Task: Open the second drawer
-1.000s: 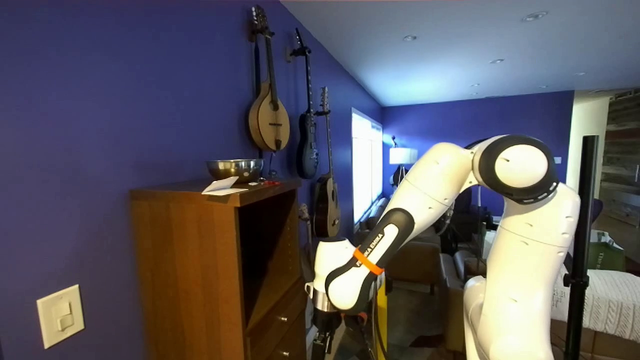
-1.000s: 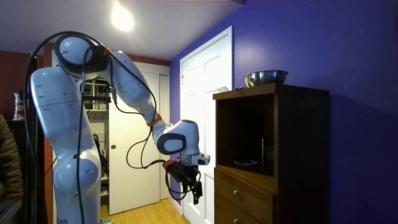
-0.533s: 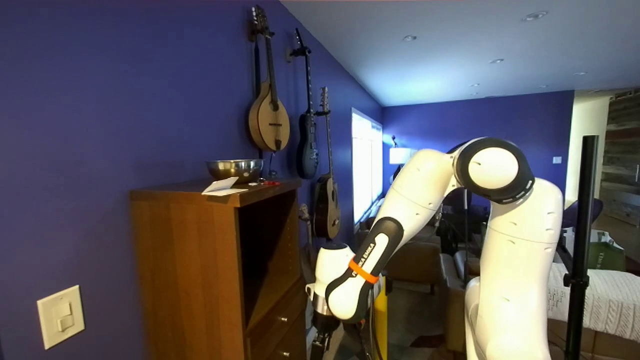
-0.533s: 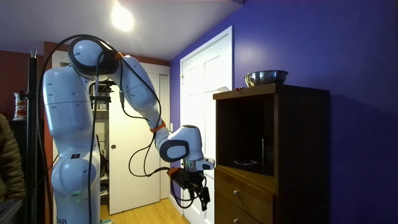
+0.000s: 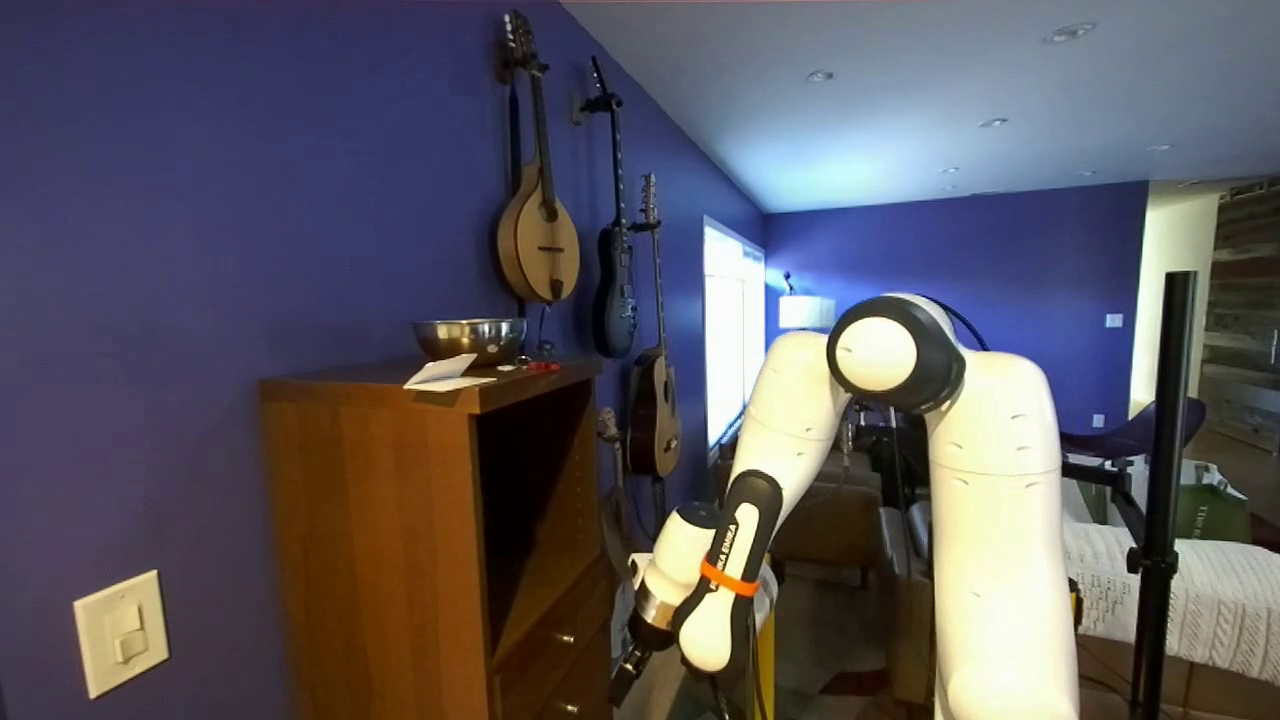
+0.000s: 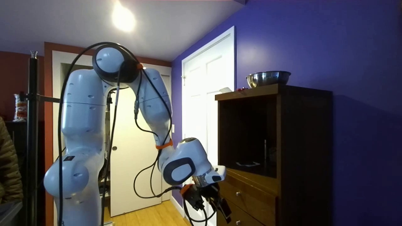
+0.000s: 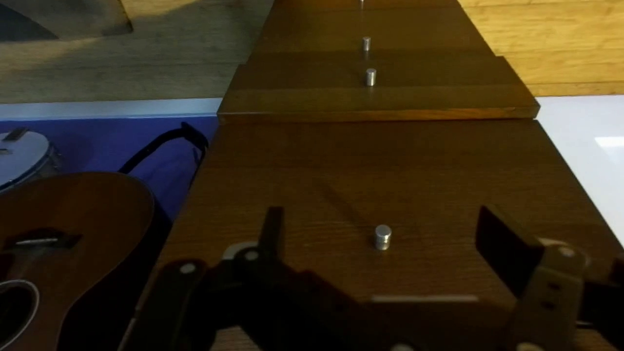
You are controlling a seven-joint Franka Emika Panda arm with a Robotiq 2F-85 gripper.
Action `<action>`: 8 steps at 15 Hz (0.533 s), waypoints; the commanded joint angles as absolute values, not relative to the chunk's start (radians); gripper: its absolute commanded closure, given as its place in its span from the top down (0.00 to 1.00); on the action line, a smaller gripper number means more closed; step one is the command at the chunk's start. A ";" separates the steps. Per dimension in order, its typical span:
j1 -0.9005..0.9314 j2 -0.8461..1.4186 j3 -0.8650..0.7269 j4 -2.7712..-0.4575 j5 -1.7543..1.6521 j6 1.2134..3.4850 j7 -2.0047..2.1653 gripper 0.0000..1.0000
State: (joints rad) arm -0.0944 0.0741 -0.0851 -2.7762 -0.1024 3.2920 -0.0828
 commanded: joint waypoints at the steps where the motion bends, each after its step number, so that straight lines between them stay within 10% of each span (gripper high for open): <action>1: -0.162 0.124 0.005 -2.776 -0.169 3.426 0.007 1.00; 8: -0.350 0.244 0.055 -2.753 -0.458 3.504 0.054 1.00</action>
State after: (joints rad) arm -0.2593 0.1787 0.0297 -2.7717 -0.3377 3.4623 0.0320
